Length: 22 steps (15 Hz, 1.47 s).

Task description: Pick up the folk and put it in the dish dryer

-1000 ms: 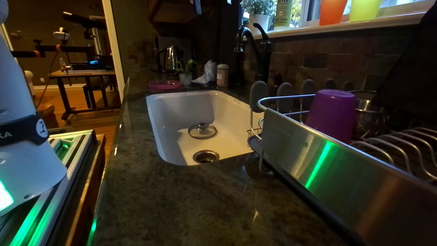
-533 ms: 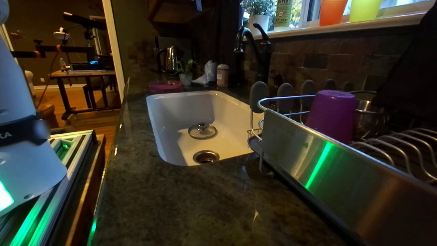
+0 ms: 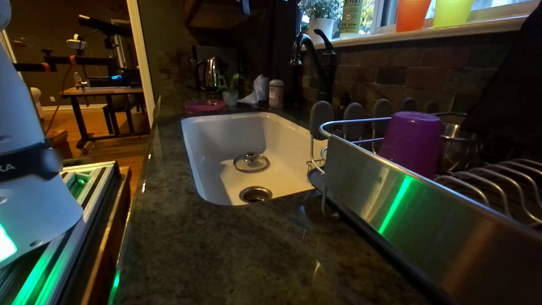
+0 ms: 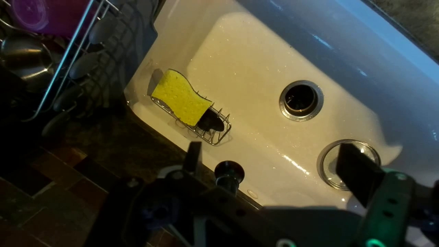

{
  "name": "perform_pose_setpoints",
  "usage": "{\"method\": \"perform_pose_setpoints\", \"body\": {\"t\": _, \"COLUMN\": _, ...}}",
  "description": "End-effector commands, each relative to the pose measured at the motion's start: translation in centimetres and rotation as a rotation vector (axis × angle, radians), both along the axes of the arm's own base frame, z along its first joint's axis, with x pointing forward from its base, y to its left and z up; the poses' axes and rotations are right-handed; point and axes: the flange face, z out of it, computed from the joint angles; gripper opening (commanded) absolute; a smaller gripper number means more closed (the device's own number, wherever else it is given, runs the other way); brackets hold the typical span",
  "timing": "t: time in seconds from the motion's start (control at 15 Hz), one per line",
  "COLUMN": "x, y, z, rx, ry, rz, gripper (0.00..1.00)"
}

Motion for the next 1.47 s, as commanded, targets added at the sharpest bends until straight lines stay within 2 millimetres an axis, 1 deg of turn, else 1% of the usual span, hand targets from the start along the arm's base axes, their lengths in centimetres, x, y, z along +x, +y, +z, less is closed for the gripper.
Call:
{"method": "perform_pose_setpoints", "body": {"t": 0.0, "x": 0.0, "y": 0.0, "z": 0.1, "rx": 0.000, "ry": 0.001, "rz": 0.000, "gripper": 1.00}}
{"method": "perform_pose_setpoints", "body": {"t": 0.13, "x": 1.6, "y": 1.4, "z": -0.4, "rx": 0.004, "ry": -0.011, "rz": 0.051, "gripper": 1.00}}
{"method": "perform_pose_setpoints", "body": {"t": 0.27, "x": 3.3, "y": 3.6, "z": -0.9, "rx": 0.002, "ry": -0.016, "rz": 0.156, "gripper": 1.00}}
{"method": "perform_pose_setpoints", "body": {"t": 0.4, "x": 5.4, "y": 6.6, "z": -1.9, "rx": 0.009, "ry": -0.023, "rz": 0.285, "gripper": 1.00}}
{"method": "perform_pose_setpoints", "body": {"t": 0.47, "x": 6.5, "y": 8.4, "z": -2.8, "rx": 0.016, "ry": -0.023, "rz": 0.340, "gripper": 1.00}}
{"method": "perform_pose_setpoints", "body": {"t": 0.6, "x": 8.2, "y": 12.6, "z": -4.0, "rx": 0.030, "ry": -0.026, "rz": 0.452, "gripper": 1.00}}
{"method": "perform_pose_setpoints", "body": {"t": 0.73, "x": 9.1, "y": 17.4, "z": -4.9, "rx": 0.020, "ry": -0.017, "rz": 0.566, "gripper": 1.00}}
{"method": "perform_pose_setpoints", "body": {"t": 0.8, "x": 9.4, "y": 19.5, "z": -5.2, "rx": 0.020, "ry": -0.010, "rz": 0.622, "gripper": 1.00}}
{"method": "perform_pose_setpoints", "body": {"t": 0.87, "x": 9.5, "y": 22.1, "z": -5.7, "rx": 0.025, "ry": -0.006, "rz": 0.678, "gripper": 1.00}}
{"method": "perform_pose_setpoints", "body": {"t": 1.0, "x": 9.3, "y": 26.6, "z": -6.2, "rx": 0.042, "ry": 0.006, "rz": 0.789, "gripper": 1.00}}
{"method": "perform_pose_setpoints", "body": {"t": 1.07, "x": 9.1, "y": 28.9, "z": -7.2, "rx": 0.047, "ry": 0.018, "rz": 0.843, "gripper": 1.00}}
{"method": "perform_pose_setpoints", "body": {"t": 1.13, "x": 8.8, "y": 30.4, "z": -7.1, "rx": 0.057, "ry": 0.032, "rz": 0.895, "gripper": 1.00}}
{"method": "perform_pose_setpoints", "body": {"t": 1.2, "x": 8.2, "y": 27.9, "z": -6.5, "rx": 0.041, "ry": -0.002, "rz": 0.810, "gripper": 1.00}}
{"method": "perform_pose_setpoints", "body": {"t": 1.27, "x": 8.1, "y": 29.4, "z": -6.9, "rx": 0.049, "ry": 0.002, "rz": 0.847, "gripper": 1.00}}
{"method": "perform_pose_setpoints", "body": {"t": 1.33, "x": 8.1, "y": 30.3, "z": -7.2, "rx": 0.056, "ry": 0.005, "rz": 0.866, "gripper": 1.00}}
{"method": "perform_pose_setpoints", "body": {"t": 1.4, "x": 8.3, "y": 30.7, "z": -7.4, "rx": 0.059, "ry": 0.007, "rz": 0.875, "gripper": 1.00}}
